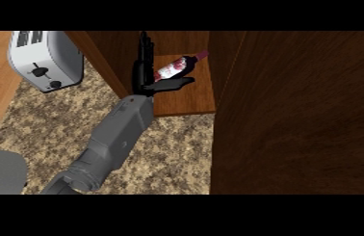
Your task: Pick up the wine, place it into the cabinet and close the cabinet
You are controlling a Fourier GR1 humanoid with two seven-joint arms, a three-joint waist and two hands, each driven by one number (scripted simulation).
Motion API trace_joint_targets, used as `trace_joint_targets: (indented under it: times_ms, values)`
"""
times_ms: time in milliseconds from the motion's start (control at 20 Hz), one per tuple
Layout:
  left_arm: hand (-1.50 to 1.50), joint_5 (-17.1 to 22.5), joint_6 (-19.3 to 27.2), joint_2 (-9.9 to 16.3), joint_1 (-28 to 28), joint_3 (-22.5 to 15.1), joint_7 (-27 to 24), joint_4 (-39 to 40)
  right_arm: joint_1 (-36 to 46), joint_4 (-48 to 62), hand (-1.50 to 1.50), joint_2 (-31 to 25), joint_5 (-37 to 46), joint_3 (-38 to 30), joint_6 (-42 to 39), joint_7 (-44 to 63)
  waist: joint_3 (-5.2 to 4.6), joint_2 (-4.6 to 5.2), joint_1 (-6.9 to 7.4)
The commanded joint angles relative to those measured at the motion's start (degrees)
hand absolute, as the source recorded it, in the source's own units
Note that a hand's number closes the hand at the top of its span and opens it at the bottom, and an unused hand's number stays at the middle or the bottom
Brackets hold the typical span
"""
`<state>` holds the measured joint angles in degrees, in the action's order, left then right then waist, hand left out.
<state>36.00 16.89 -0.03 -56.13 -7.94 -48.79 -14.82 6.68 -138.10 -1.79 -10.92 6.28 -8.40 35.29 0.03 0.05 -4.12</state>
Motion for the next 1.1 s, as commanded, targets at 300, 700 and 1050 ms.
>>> trace_joint_targets:
  times_ms: [300,700,1050]
  values:
    - [-1.50,11.52,12.31,0.03,16.67,-21.25,1.82,-22.93,-2.38,-4.29,-1.50,0.45,2.76,1.61,1.11,-0.11,-0.06,-0.16,2.34]
    - [-1.50,9.21,28.02,0.03,26.50,-33.05,5.15,-45.65,-7.51,-3.77,-1.50,-2.07,-1.53,-4.01,-2.09,-4.66,0.03,-0.39,3.91]
    - [-1.50,3.10,28.87,3.70,39.69,-37.00,6.55,-61.32,-3.70,-6.51,-1.50,-3.04,-3.82,-6.26,0.45,1.53,-0.01,-0.40,4.52]
